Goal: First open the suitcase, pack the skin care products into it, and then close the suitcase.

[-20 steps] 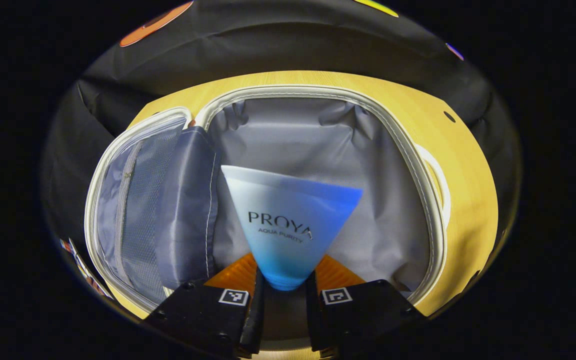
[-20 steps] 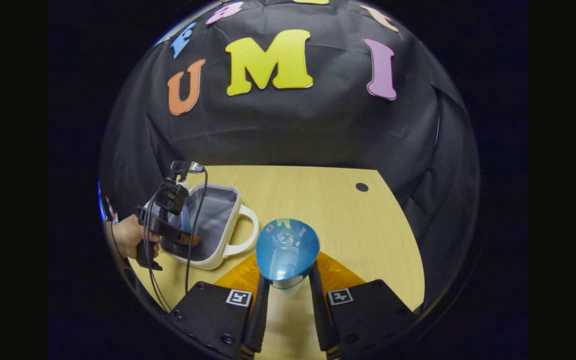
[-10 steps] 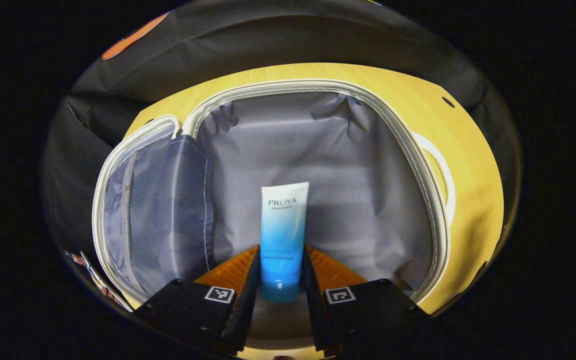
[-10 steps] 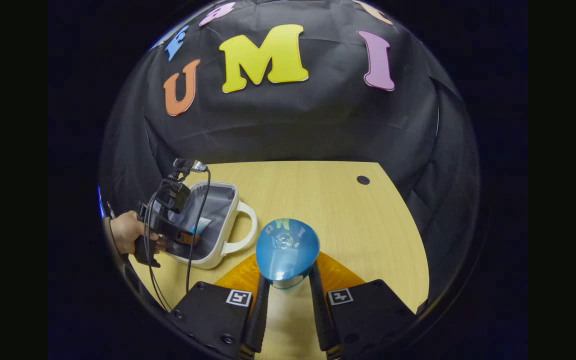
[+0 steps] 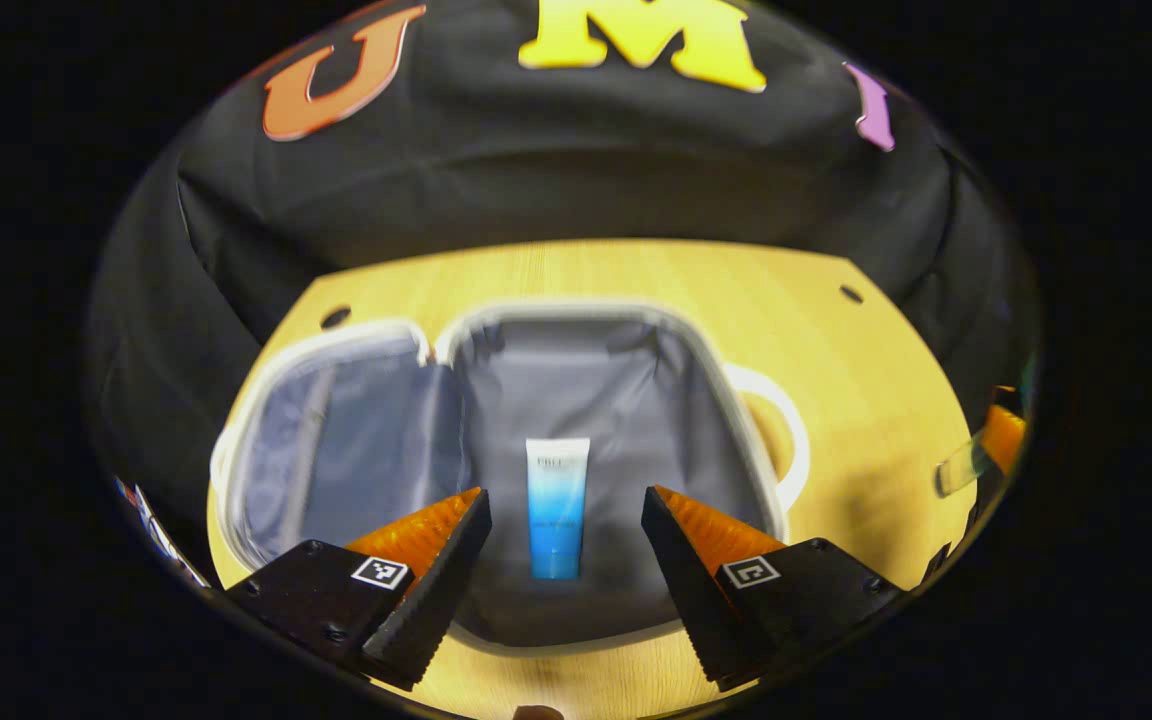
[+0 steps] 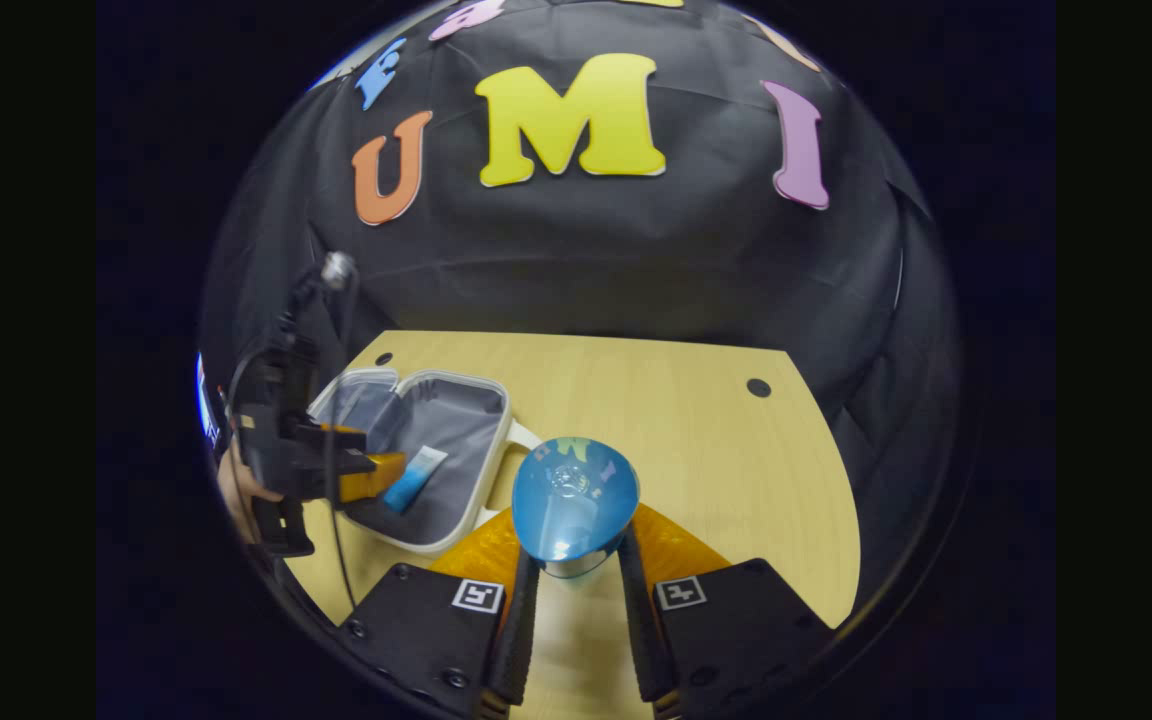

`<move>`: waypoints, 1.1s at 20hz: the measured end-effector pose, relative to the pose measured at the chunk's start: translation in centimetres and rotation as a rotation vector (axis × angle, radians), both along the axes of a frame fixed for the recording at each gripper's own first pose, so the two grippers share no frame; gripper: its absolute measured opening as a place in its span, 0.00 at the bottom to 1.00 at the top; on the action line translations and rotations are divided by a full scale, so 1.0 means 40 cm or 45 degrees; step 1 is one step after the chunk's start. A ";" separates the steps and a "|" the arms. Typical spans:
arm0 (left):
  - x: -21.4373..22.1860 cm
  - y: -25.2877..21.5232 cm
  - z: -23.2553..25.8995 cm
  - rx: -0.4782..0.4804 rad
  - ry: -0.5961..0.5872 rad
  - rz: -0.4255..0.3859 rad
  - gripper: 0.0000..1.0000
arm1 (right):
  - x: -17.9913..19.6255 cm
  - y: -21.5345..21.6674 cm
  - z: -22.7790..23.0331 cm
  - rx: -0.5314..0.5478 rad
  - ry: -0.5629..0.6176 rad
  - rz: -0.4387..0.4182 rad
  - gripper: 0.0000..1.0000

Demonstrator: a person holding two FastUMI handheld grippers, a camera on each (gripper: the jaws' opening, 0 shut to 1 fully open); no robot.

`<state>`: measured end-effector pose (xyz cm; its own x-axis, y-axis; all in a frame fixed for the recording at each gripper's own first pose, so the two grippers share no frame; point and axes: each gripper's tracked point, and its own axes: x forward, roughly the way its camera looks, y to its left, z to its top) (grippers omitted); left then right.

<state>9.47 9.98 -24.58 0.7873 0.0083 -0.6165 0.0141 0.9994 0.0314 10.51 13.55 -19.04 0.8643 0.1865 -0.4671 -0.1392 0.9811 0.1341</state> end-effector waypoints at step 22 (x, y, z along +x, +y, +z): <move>-0.293 0.434 0.510 -0.063 -0.683 0.171 0.99 | 0.172 0.484 -0.253 0.059 0.378 0.060 0.39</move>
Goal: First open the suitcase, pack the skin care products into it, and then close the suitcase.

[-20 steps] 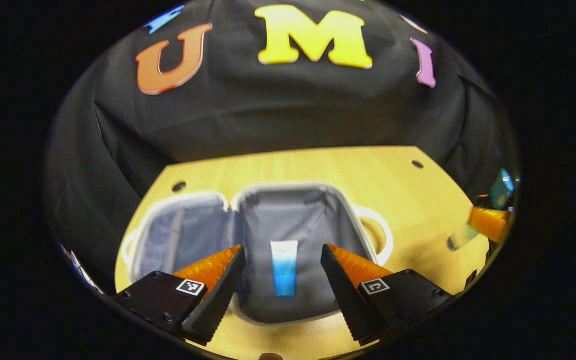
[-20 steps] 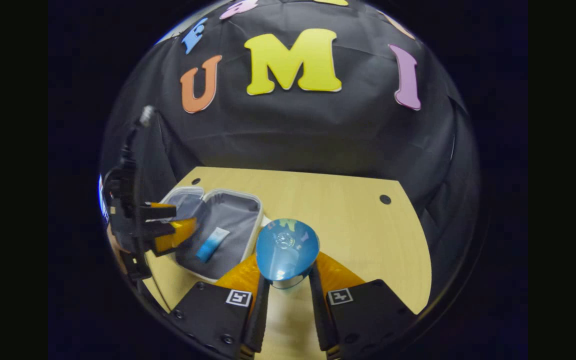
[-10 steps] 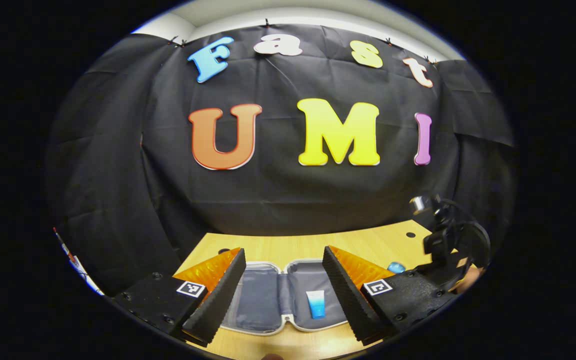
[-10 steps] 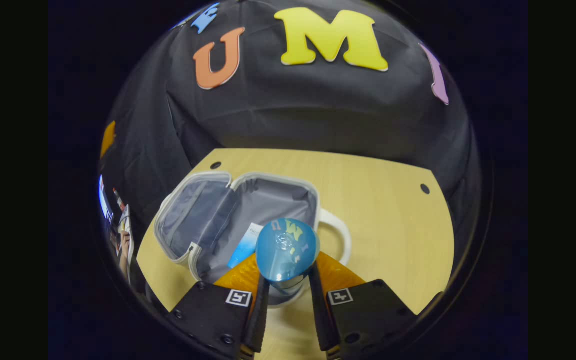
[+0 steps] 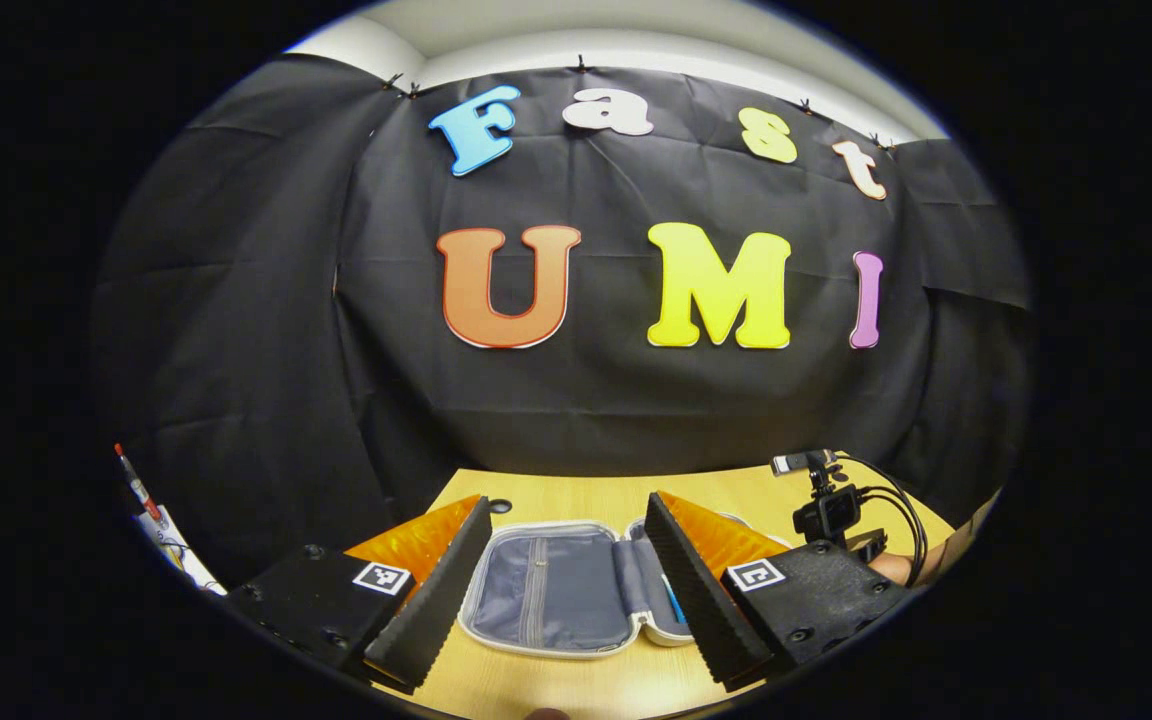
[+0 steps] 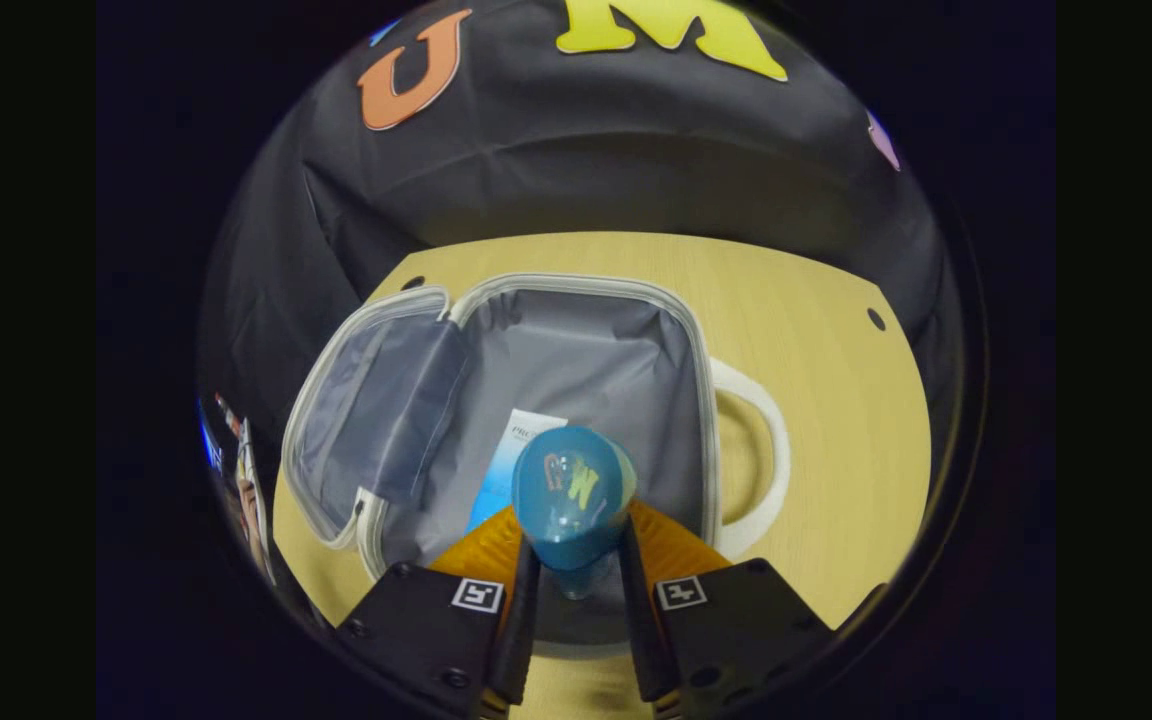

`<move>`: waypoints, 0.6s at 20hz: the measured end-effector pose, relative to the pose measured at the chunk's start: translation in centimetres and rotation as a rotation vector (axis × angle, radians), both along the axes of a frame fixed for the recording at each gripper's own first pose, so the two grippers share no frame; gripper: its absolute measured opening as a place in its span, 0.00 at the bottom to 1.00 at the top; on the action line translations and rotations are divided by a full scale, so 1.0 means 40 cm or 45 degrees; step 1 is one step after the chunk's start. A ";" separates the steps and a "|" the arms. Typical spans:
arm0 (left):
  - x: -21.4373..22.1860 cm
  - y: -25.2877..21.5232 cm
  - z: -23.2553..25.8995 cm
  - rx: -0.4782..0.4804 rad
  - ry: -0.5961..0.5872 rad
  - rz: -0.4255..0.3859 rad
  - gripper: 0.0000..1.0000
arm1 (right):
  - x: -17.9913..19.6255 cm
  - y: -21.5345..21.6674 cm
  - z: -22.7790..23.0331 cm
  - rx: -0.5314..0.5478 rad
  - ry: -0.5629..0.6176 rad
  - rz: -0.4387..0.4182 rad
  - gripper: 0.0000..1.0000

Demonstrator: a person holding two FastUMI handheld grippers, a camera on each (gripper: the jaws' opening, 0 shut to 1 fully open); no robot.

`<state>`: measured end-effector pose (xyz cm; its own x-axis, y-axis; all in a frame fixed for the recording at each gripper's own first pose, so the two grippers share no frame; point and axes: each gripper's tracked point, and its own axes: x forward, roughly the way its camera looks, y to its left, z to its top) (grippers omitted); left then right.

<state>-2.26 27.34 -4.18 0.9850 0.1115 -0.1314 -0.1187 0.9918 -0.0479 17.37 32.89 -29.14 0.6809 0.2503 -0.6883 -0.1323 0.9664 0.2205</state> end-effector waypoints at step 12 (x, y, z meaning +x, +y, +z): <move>-0.041 0.114 -0.113 -0.068 0.097 0.083 0.99 | 0.087 0.015 -0.104 -0.066 0.173 -0.118 0.36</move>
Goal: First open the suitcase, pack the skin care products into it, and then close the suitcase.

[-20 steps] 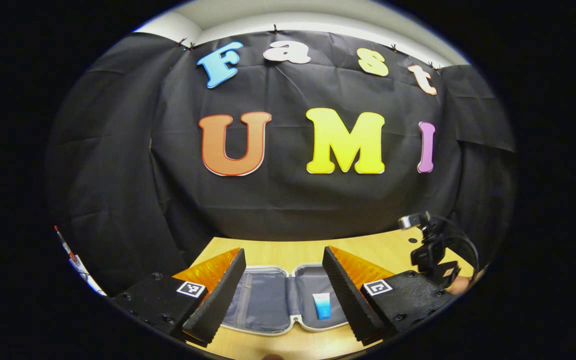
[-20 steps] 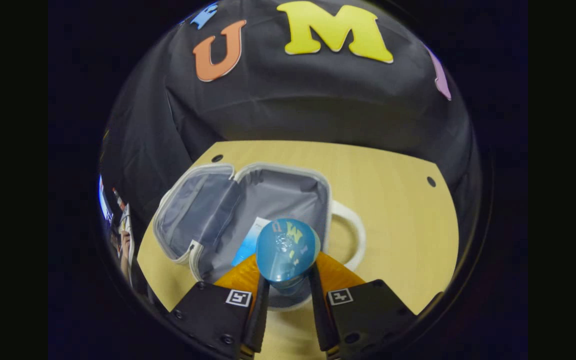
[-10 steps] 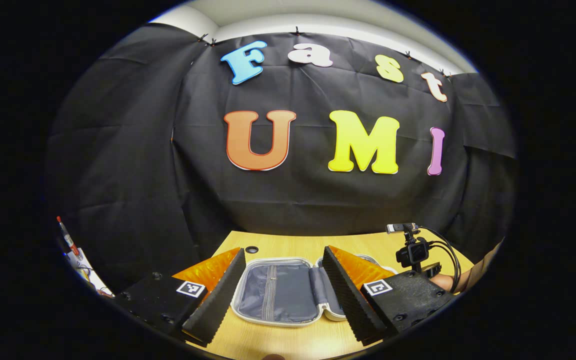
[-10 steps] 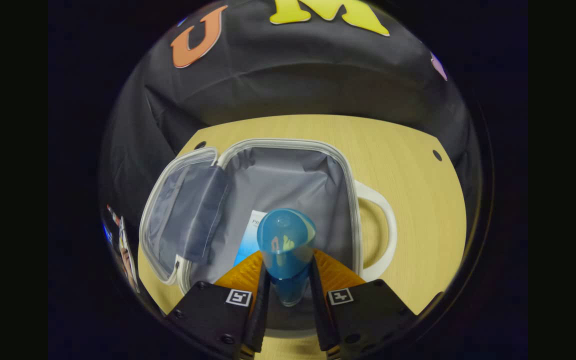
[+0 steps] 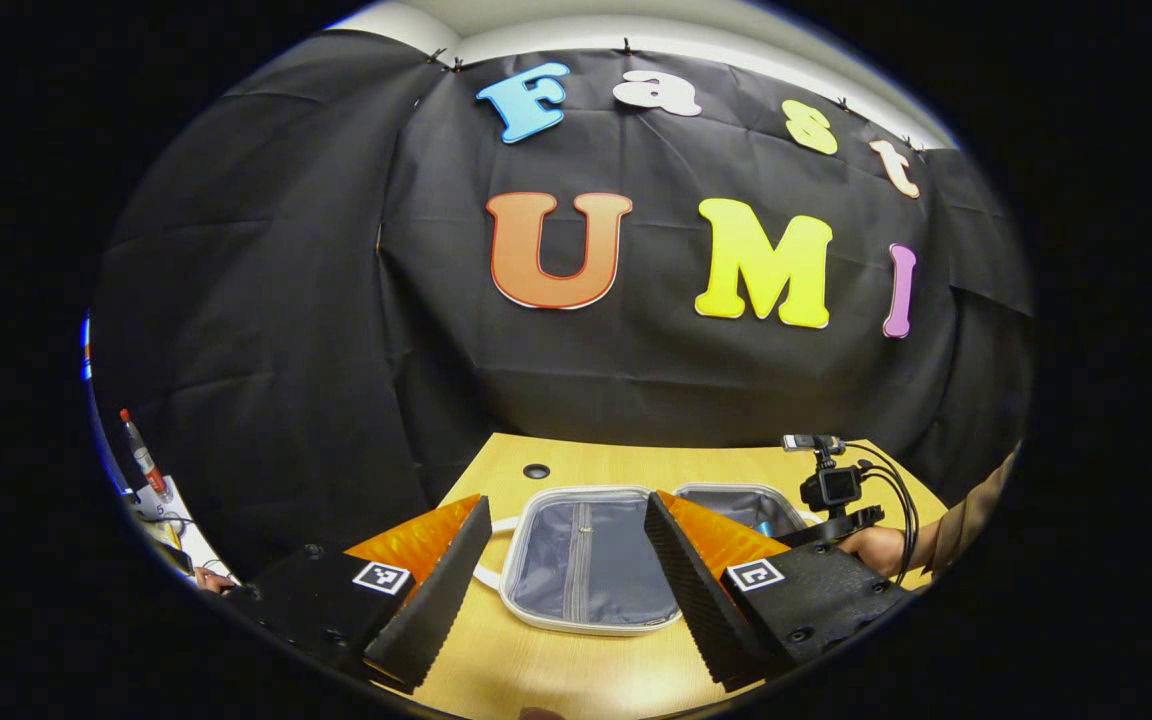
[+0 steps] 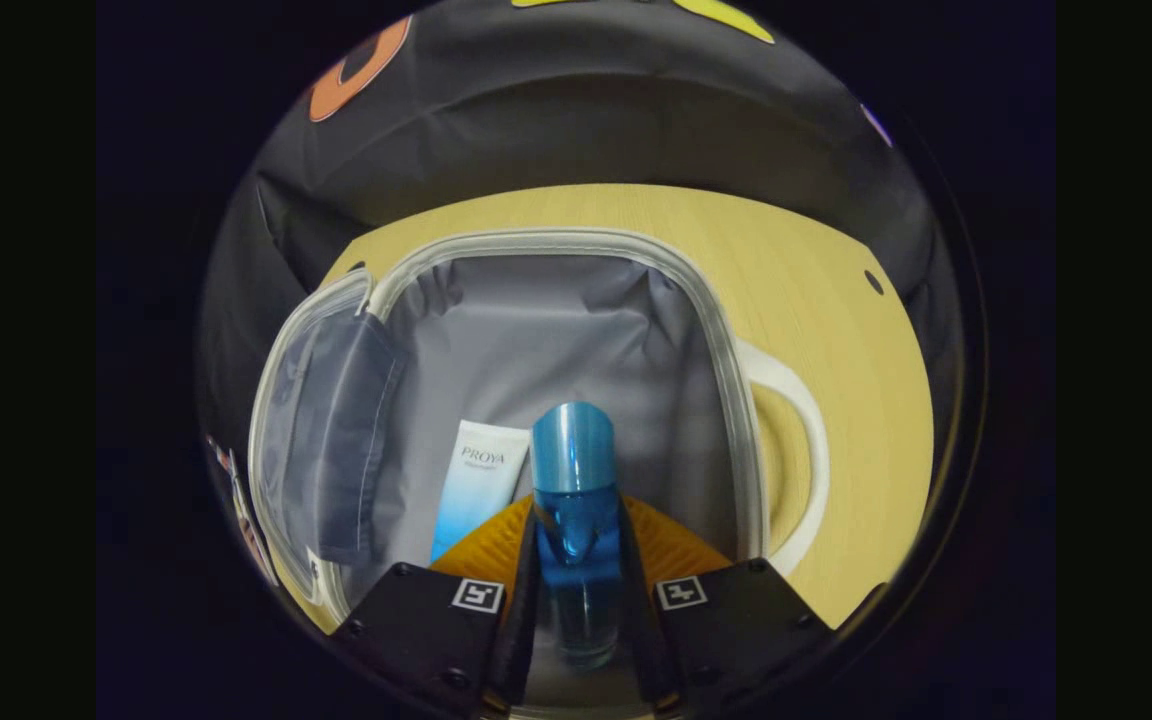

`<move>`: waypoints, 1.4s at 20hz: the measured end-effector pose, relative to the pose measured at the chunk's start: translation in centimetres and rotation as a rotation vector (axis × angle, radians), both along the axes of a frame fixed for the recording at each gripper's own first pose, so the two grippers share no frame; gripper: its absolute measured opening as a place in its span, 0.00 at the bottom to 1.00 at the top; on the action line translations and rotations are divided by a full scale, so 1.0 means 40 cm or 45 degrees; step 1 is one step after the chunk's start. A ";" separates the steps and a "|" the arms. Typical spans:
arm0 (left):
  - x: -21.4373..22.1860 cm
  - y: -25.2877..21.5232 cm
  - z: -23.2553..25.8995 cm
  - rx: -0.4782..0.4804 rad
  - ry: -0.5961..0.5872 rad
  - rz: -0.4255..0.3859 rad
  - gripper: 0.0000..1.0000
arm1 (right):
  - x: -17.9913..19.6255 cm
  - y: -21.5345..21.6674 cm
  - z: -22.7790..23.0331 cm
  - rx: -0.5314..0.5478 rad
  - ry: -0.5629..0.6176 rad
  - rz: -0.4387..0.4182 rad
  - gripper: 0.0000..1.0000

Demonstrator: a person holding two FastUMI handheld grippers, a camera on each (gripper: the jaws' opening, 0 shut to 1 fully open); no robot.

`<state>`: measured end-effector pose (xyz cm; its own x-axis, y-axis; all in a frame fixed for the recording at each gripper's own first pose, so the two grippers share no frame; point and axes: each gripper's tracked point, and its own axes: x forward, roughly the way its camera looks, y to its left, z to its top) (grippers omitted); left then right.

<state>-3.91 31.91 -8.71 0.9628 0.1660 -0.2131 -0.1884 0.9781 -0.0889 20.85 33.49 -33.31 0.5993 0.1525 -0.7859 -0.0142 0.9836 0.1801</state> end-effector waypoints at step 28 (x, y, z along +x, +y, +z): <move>0.148 0.337 -0.436 -0.689 0.282 0.269 0.99 | -0.381 -0.213 0.824 -0.134 -1.070 0.014 0.80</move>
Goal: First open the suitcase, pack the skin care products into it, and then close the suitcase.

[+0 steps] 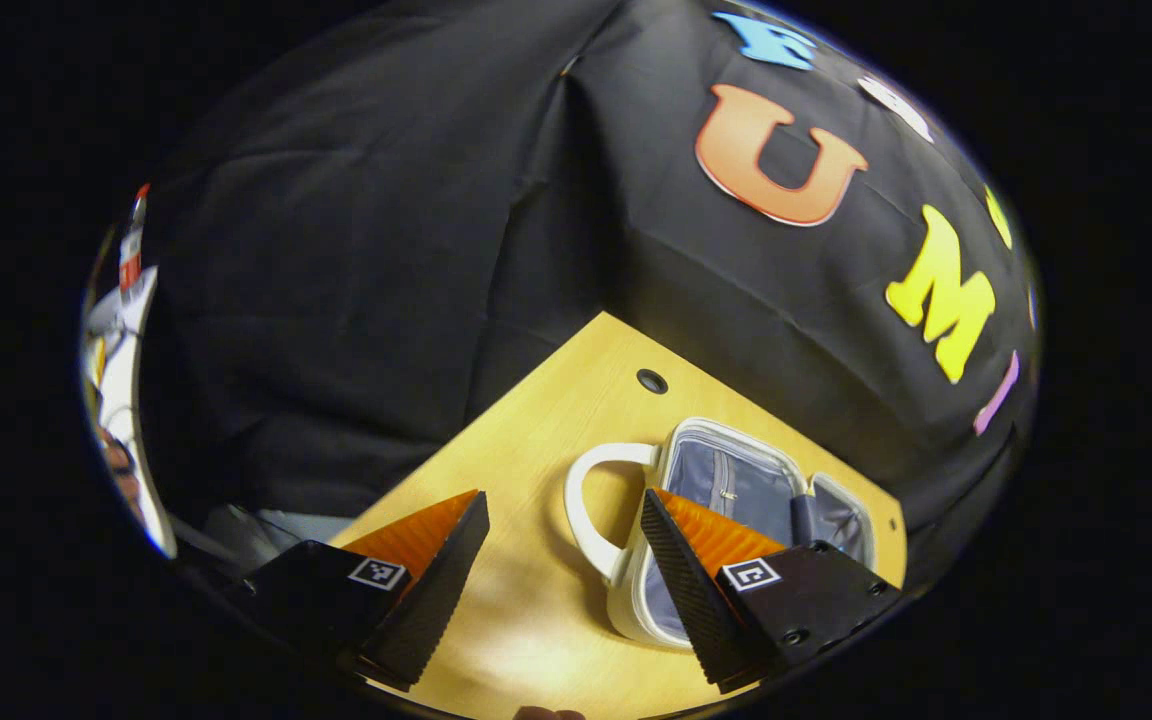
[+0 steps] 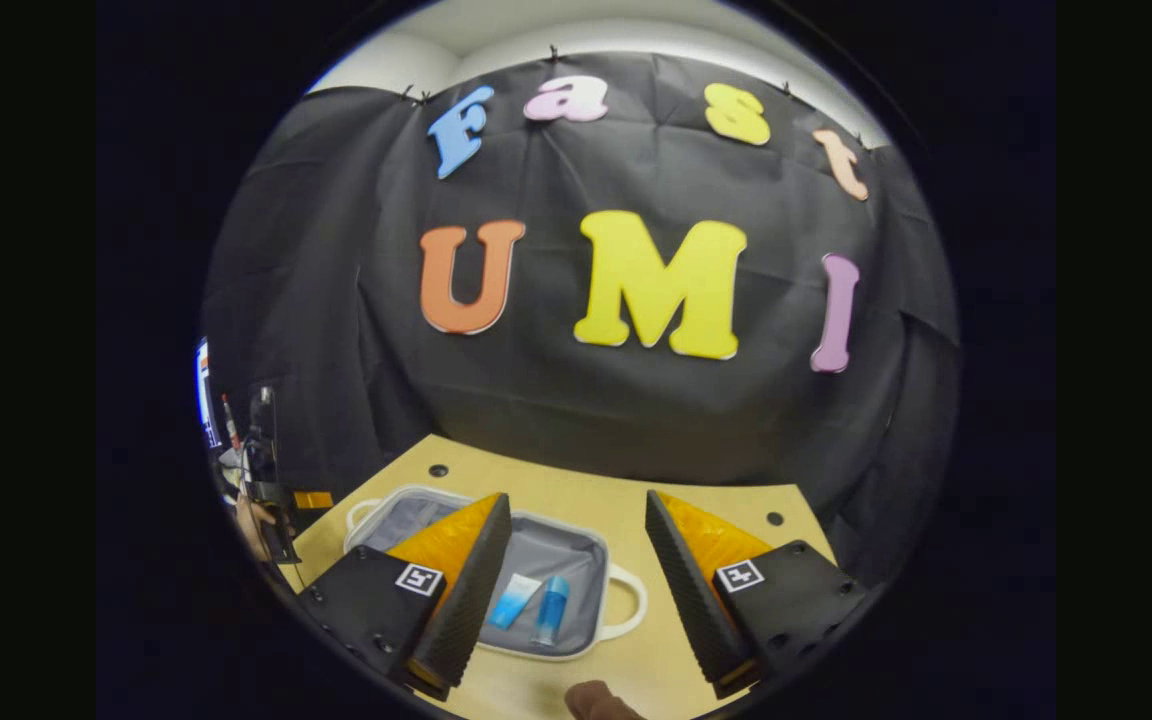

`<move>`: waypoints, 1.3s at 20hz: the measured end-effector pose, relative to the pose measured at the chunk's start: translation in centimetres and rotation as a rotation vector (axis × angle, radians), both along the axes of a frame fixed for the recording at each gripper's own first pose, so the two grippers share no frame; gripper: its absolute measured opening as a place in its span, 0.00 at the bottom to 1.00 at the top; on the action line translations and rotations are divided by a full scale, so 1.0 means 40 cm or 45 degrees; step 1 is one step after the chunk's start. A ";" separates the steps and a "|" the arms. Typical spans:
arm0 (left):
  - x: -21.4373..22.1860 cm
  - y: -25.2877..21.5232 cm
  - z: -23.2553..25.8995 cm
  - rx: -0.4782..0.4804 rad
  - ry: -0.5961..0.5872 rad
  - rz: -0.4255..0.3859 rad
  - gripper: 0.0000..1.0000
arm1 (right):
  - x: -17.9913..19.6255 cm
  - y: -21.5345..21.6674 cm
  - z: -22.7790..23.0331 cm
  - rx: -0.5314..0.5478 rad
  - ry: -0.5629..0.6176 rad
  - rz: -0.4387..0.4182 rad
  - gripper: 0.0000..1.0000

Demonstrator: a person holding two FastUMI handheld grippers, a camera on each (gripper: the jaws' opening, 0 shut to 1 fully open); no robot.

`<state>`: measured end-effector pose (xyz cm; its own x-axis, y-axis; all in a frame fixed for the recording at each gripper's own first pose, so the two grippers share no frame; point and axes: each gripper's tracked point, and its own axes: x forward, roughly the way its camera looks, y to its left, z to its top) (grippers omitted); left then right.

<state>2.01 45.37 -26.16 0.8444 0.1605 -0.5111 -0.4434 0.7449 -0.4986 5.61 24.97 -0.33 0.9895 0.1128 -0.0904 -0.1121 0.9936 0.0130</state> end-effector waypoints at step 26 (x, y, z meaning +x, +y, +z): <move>0.146 -0.049 -0.004 -0.710 -0.311 -0.002 0.04 | -0.115 -0.187 -0.027 0.004 0.038 -0.166 0.81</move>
